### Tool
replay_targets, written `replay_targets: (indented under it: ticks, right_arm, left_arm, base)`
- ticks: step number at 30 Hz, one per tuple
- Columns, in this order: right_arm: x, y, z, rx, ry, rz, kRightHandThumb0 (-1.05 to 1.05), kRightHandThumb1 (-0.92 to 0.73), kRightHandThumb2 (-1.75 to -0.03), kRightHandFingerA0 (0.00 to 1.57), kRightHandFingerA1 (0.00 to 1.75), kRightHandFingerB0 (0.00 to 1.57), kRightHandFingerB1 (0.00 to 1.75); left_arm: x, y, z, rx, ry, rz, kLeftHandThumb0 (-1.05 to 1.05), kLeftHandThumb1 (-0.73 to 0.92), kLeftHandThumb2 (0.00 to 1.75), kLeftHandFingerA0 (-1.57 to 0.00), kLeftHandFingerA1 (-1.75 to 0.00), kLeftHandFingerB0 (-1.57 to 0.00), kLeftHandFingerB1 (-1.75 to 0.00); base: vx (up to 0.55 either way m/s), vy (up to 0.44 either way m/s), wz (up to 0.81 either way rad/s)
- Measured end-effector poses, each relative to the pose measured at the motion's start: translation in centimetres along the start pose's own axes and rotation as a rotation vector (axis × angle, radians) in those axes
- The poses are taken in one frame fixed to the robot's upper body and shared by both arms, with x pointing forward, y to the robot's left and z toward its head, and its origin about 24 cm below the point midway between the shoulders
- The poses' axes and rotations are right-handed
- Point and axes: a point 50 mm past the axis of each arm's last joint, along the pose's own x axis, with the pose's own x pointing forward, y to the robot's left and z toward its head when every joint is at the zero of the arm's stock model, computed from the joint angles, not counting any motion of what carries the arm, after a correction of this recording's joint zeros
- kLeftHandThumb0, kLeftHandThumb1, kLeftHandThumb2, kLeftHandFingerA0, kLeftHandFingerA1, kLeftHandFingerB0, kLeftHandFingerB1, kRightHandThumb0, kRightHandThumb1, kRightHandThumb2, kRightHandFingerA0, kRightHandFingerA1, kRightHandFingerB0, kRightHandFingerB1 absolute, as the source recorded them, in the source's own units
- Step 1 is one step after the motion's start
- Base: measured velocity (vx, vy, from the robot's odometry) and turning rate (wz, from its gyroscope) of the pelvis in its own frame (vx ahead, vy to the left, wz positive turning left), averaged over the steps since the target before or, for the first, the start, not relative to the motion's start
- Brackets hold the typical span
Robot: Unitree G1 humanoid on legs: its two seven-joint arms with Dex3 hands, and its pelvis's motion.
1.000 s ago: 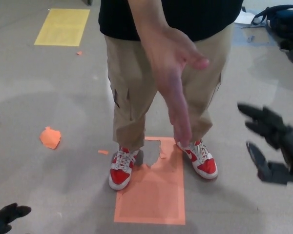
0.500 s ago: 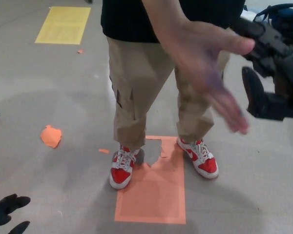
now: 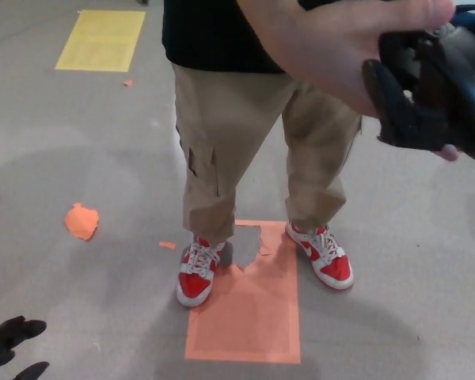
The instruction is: The robot extends its right arm to grab a person's hand and shakes it
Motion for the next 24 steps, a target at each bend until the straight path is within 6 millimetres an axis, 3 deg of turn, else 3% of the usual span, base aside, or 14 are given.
replay_targets:
  ticks: [4, 6, 7, 8, 10, 11, 16, 17, 18, 19, 20, 21, 24]
  right_arm:
    - [1.0, 0.9, -0.1, -0.001, 0.057, 0.073, -1.05, -0.68, -1.02, 0.0, 0.06, 0.0, 0.06]
    - [1.4, 1.3, -0.1, -0.013, 0.083, 0.104, -0.95, -0.57, -0.93, 0.0, 0.11, 0.0, 0.06]
    - [1.7, 1.5, -0.1, -0.017, 0.099, 0.118, -0.85, -0.61, -0.59, 0.22, 0.51, 0.0, 0.09]
    - [1.8, 1.6, -0.1, -0.018, 0.105, 0.124, -0.85, -0.51, -0.86, 0.0, 0.14, 0.0, 0.04]
    - [2.2, 1.9, -0.1, -0.036, 0.141, 0.143, -0.9, -0.54, -0.87, 0.0, 0.03, 0.0, 0.0]
    - [2.5, 2.2, -0.1, -0.059, 0.164, 0.153, -0.9, -0.54, -0.86, 0.0, 0.04, 0.0, 0.0]
    - [3.7, 2.5, -0.7, -0.166, 0.249, 0.158, -0.88, -0.52, -0.85, 0.0, 0.03, 0.0, 0.0]
    - [3.9, 2.5, -0.8, -0.181, 0.258, 0.156, -0.88, -0.52, -0.86, 0.0, 0.03, 0.0, 0.0]
    - [4.0, 2.5, -1.0, -0.2, 0.273, 0.151, -0.87, -0.51, -0.85, 0.0, 0.03, 0.0, 0.0]
    - [4.3, 2.6, -1.2, -0.227, 0.287, 0.149, -0.87, -0.51, -0.85, 0.0, 0.03, 0.0, 0.0]
    - [4.5, 2.7, -1.3, -0.249, 0.297, 0.148, -0.86, -0.5, -0.85, 0.0, 0.03, 0.0, 0.0]
    - [4.6, 2.7, -1.4, -0.27, 0.307, 0.147, -0.85, -0.5, -0.86, 0.0, 0.05, 0.0, 0.0]
    - [5.1, 3.0, -1.8, -0.336, 0.333, 0.14, -0.86, -0.51, -0.85, 0.0, 0.05, 0.0, 0.0]
  left_arm:
    - [0.0, 0.1, -0.1, -0.003, 0.002, 0.005, -0.78, 0.76, 1.08, -0.12, -0.45, 0.0, -0.35]
    - [-0.1, 0.2, -0.1, -0.005, 0.004, 0.008, -0.79, 0.76, 1.09, -0.15, -0.46, 0.0, -0.36]
    - [-0.1, 0.3, -0.1, -0.005, 0.004, 0.011, -0.81, 0.77, 1.09, -0.16, -0.46, 0.0, -0.36]
    - [-0.1, 0.3, -0.1, -0.005, 0.005, 0.012, -0.83, 0.79, 1.09, -0.17, -0.47, -0.02, -0.36]
    - [-0.1, 0.5, -0.2, -0.002, 0.006, 0.017, -0.76, 0.76, 1.1, -0.07, -0.44, -0.03, -0.35]
    - [-0.2, 0.5, -0.2, -0.001, 0.006, 0.02, -0.8, 0.82, 0.8, -0.12, -0.34, -0.06, -0.25]
    - [-0.1, 1.1, 0.2, 0.006, -0.003, 0.031, -0.76, 0.92, 0.72, -0.13, -0.3, -0.09, -0.25]
    - [0.0, 1.2, 0.2, 0.006, -0.004, 0.032, -0.79, 0.78, 1.09, -0.08, -0.4, -0.08, -0.33]
    - [0.0, 1.3, 0.3, 0.005, -0.006, 0.035, -0.8, 0.82, 0.79, -0.11, -0.32, -0.07, -0.26]
    - [0.1, 1.4, 0.4, 0.004, -0.006, 0.036, -0.8, 0.82, 0.79, -0.11, -0.32, -0.07, -0.26]
    - [0.1, 1.5, 0.5, 0.004, -0.009, 0.039, -0.74, 0.75, 1.08, -0.06, -0.42, -0.05, -0.36]
    - [0.2, 1.6, 0.5, 0.004, -0.011, 0.042, -0.76, 0.92, 0.71, -0.13, -0.3, -0.1, -0.26]
    - [0.2, 1.8, 0.6, 0.001, -0.014, 0.047, -0.81, 0.81, 0.81, -0.12, -0.35, -0.06, -0.25]
  base:
    - [0.0, 0.0, 0.0]
    - [0.0, 0.0, 0.0]
    - [0.0, 0.0, 0.0]
    - [0.0, 0.0, 0.0]
    - [0.0, 0.0, 0.0]
    - [0.0, 0.0, 0.0]
    - [0.0, 0.0, 0.0]
    - [0.0, 0.0, 0.0]
    - [0.0, 0.0, 0.0]
    - [0.0, 0.0, 0.0]
    - [0.0, 0.0, 0.0]
    - [0.0, 0.0, 0.0]
    - [0.0, 0.0, 0.0]
